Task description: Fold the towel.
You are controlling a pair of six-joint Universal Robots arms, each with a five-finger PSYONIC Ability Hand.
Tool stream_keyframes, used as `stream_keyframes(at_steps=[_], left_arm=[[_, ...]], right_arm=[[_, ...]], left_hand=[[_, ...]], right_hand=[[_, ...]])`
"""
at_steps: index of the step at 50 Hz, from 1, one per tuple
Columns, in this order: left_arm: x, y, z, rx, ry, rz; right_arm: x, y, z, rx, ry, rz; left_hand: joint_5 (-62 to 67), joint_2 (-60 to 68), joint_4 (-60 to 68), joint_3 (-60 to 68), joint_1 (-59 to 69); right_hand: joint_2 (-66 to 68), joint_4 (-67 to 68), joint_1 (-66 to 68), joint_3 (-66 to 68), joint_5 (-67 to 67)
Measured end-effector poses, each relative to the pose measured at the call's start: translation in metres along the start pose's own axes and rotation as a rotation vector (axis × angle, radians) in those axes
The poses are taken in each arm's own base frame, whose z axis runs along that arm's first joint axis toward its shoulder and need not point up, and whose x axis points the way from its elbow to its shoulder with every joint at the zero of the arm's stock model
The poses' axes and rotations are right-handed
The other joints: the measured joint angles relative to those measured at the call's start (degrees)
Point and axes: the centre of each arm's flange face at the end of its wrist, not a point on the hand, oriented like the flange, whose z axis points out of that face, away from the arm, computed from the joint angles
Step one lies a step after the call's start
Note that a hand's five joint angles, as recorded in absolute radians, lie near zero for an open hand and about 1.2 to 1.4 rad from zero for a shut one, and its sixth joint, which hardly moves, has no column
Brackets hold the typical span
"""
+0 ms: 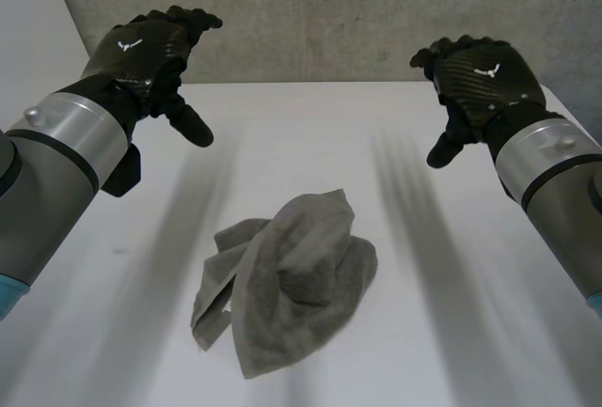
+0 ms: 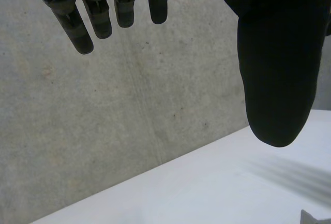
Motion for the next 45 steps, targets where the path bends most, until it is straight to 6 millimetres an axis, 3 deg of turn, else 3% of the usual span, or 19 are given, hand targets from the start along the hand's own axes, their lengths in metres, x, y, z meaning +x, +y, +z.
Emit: stream_keyframes(at_steps=[6, 8, 12, 13, 17, 18, 20, 21, 30, 32, 33, 36, 37, 38, 39, 40, 42, 45], left_arm=[[0.0, 0.01, 0.002, -0.039, -0.003, -0.002], [-0.001, 0.027, 0.001, -0.102, -0.008, -0.007], [-0.001, 0.04, 0.0, -0.154, -0.011, -0.01], [-0.001, 0.063, -0.006, -0.239, -0.016, -0.015], [-0.003, 0.085, -0.014, -0.323, -0.021, -0.018], [-0.003, 0.1, -0.022, -0.376, -0.024, -0.019], [-0.004, 0.104, -0.024, -0.391, -0.025, -0.019], [-0.004, 0.12, -0.032, -0.44, -0.027, -0.02], [-0.005, 0.164, -0.044, -0.528, -0.035, -0.013], [-0.005, 0.17, -0.043, -0.531, -0.042, -0.009], [-0.006, 0.174, -0.041, -0.529, -0.052, -0.005], [-0.008, 0.178, -0.037, -0.514, -0.071, 0.002], [-0.009, 0.179, -0.035, -0.498, -0.082, 0.006], [-0.01, 0.178, -0.032, -0.477, -0.093, 0.008], [-0.011, 0.177, -0.03, -0.462, -0.098, 0.009], [-0.011, 0.176, -0.027, -0.446, -0.104, 0.01], [-0.012, 0.173, -0.025, -0.427, -0.107, 0.011], [-0.013, 0.151, -0.012, -0.325, -0.113, 0.01]], right_arm=[[-0.01, 0.008, -0.004, -0.069, -0.053, -0.041], [-0.02, 0.012, -0.011, -0.118, -0.113, -0.053], [-0.034, 0.018, -0.019, -0.168, -0.187, -0.057], [-0.049, 0.025, -0.025, -0.21, -0.26, -0.058], [-0.067, 0.034, -0.031, -0.238, -0.333, -0.061], [-0.08, 0.04, -0.033, -0.241, -0.375, -0.065], [-0.083, 0.042, -0.032, -0.24, -0.385, -0.066], [-0.096, 0.05, -0.03, -0.231, -0.422, -0.068], [-0.138, 0.078, -0.015, -0.151, -0.543, -0.068], [-0.144, 0.083, -0.012, -0.136, -0.556, -0.068], [-0.148, 0.087, -0.009, -0.124, -0.562, -0.068], [-0.153, 0.093, -0.004, -0.101, -0.564, -0.068], [-0.155, 0.095, -0.001, -0.084, -0.56, -0.068], [-0.155, 0.095, 0.002, -0.068, -0.554, -0.068], [-0.156, 0.095, 0.005, -0.053, -0.548, -0.068], [-0.156, 0.094, 0.007, -0.038, -0.54, -0.068], [-0.154, 0.091, 0.011, -0.015, -0.526, -0.066], [-0.141, 0.07, 0.028, 0.072, -0.451, -0.059]], left_hand=[[0.0, 0.83, 0.84, 1.1, 0.33], [0.0, 1.25, 1.27, 1.55, 0.96], [0.0, 1.29, 1.33, 1.62, 1.04], [0.0, 1.51, 1.47, 1.79, 1.19], [0.0, 1.54, 1.47, 1.8, 1.2], [0.0, 1.81, 1.77, 2.1, 1.52], [0.0, 1.9, 2.0, 2.26, 1.64], [1.03, 3.06, 3.09, 3.39, 2.86], [9.78, 12.46, 11.67, 12.78, 12.15], [13.13, 15.67, 14.96, 15.95, 15.63], [19.82, 22.2, 21.64, 22.43, 21.78], [28.37, 30.36, 30.4, 30.64, 30.95], [36.97, 40.29, 38.96, 40.5, 39.77], [46.39, 48.81, 48.33, 48.57, 47.72], [46.79, 49.4, 48.79, 49.62, 48.09], [49.9, 52.53, 52.01, 52.75, 50.77], [52.5, 54.6, 54.56, 54.72, 52.75], [55.26, 57.78, 57.95, 58.12, 54.78]], right_hand=[[0.0, 0.0, 0.0, 0.0, 0.0], [0.0, 0.0, 0.0, 0.0, 0.0], [0.0, 0.0, 0.0, 0.0, 0.0], [0.0, 0.0, 0.0, 0.0, 0.0], [0.0, 0.0, 0.0, 0.0, 0.0], [0.0, 0.0, 0.0, 0.0, 0.0], [0.0, 0.0, 0.0, 0.0, 0.0], [0.0, 0.0, 0.0, 0.0, 0.0], [2.52, 1.8, 1.57, 2.47, 2.4], [2.52, 1.8, 1.57, 2.47, 2.4], [15.82, 14.58, 12.75, 15.69, 14.56], [23.97, 22.54, 19.51, 23.68, 22.1], [40.14, 38.19, 32.09, 39.33, 36.76], [44.33, 42.41, 35.21, 44.47, 40.6], [44.33, 42.41, 35.21, 44.47, 40.6], [51.86, 50.64, 39.77, 51.68, 47.16], [53.08, 52.51, 40.05, 53.19, 48.41], [53.25, 53.92, 40.05, 54.31, 49.7]])
